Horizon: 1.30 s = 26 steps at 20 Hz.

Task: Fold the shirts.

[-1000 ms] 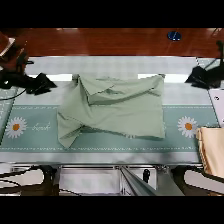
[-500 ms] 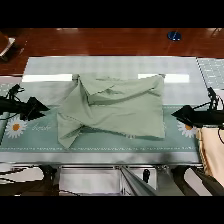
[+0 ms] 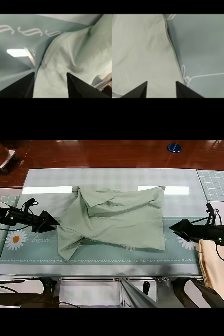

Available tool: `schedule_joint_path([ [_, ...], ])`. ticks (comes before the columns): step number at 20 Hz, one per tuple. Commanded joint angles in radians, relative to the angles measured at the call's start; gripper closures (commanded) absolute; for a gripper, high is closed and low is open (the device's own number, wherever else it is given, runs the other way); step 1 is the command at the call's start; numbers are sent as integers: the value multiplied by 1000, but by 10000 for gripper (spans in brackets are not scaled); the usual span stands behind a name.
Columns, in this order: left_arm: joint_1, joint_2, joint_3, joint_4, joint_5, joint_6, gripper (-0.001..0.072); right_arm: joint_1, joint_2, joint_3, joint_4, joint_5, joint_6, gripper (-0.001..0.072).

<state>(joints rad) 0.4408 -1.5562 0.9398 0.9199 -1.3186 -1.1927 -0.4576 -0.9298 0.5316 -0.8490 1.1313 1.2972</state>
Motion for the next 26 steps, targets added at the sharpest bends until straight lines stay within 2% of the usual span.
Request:
schedule_joint_path([
  [1, -13, -12, -1, 4, 16, -14, 202, -1, 1, -2, 3, 2, 3, 298],
  [11, -97, -16, -2, 0, 51, -160, 206, -1, 1, -2, 2, 2, 6, 299],
  [12, -119, -16, -2, 0, 63, -167, 227, -1, 1, -2, 2, 2, 6, 299],
  [13, -142, -16, -2, 0, 83, -172, 322, -1, 1, -2, 2, 2, 6, 298],
  [14, -158, -16, -1, 0, 101, -174, 484, -1, 1, -2, 2, 3, 6, 298],
  [15, -170, -16, 0, 0, 115, -174, 695, -1, 1, -2, -2, 5, 5, 299],
  [17, -177, -16, 9, 0, 112, -171, 691, -1, 1, -2, -62, 8, 18, 299],
  [20, -175, -14, 12, 0, 103, -169, 691, -1, -5, -14, -279, 70, 153, 299],
  [23, -175, -15, 11, 0, 104, -163, 691, 0, -27, -69, -263, 172, 119, 298],
  [26, -175, -14, 11, 0, 103, -163, 691, 0, -40, -114, -252, 176, 111, 299],
])
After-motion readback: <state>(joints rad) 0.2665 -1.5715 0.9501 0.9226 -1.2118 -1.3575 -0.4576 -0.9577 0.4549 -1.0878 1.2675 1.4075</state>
